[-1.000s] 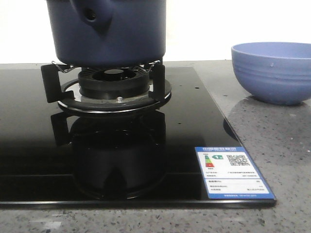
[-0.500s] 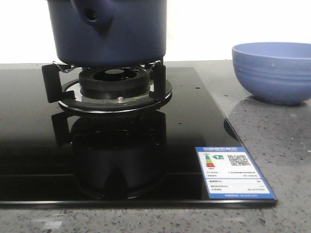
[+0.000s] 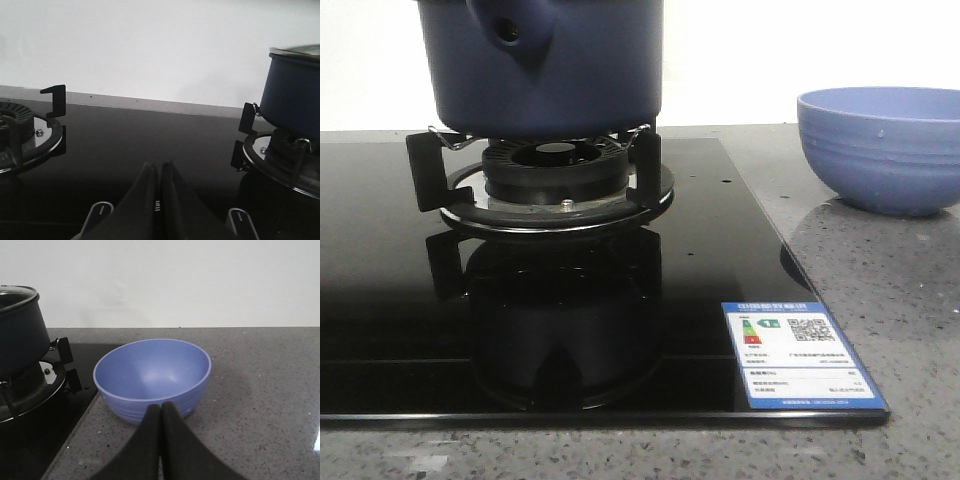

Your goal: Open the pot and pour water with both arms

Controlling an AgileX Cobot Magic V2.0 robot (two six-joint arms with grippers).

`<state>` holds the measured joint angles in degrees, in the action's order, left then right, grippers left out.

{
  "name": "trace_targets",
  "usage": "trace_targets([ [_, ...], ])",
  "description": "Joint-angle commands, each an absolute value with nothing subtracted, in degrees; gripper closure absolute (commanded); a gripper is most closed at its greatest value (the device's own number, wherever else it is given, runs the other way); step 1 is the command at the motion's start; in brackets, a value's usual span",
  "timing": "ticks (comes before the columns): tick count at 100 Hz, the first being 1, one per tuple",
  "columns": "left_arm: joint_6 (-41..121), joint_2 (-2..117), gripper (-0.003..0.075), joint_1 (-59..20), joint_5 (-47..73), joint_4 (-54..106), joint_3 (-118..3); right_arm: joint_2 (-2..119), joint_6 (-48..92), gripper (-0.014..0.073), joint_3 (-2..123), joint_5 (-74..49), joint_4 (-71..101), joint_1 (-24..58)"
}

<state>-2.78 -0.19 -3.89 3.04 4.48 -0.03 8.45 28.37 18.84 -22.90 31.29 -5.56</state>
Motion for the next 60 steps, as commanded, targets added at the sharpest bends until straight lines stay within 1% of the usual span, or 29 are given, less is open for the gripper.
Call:
trace_targets([
  [1,-3.42,-1.9,0.0741,-4.31,-0.85,4.62,1.91,8.96,28.84,0.0657,20.33,-18.94,32.32,-5.74],
  [21,-3.42,-1.9,0.0741,-4.31,-0.85,4.62,1.91,8.96,28.84,0.0657,20.33,-18.94,32.32,-5.74],
  [33,-3.42,-1.9,0.0741,-4.31,-0.85,4.62,1.91,8.96,27.39,0.0657,19.99,-14.79,29.97,-5.74],
  [38,-3.42,-1.9,0.0741,-4.31,-0.85,4.62,1.91,8.96,21.13,0.0657,19.86,-12.12,25.15,-5.74],
  [50,-3.42,-1.9,0.0741,-4.31,-0.85,4.62,1.91,8.96,3.17,0.0657,17.23,-4.51,2.95,-5.74],
  [55,-3.42,-1.9,0.0741,-4.31,-0.85,4.62,1.91,8.96,-0.59,0.0657,14.84,-0.45,-1.68,-5.74],
  [60,-3.42,-1.9,0.0741,-4.31,-0.85,4.62,1.91,8.96,-0.83,0.0657,12.33,2.62,-2.11,-5.61],
])
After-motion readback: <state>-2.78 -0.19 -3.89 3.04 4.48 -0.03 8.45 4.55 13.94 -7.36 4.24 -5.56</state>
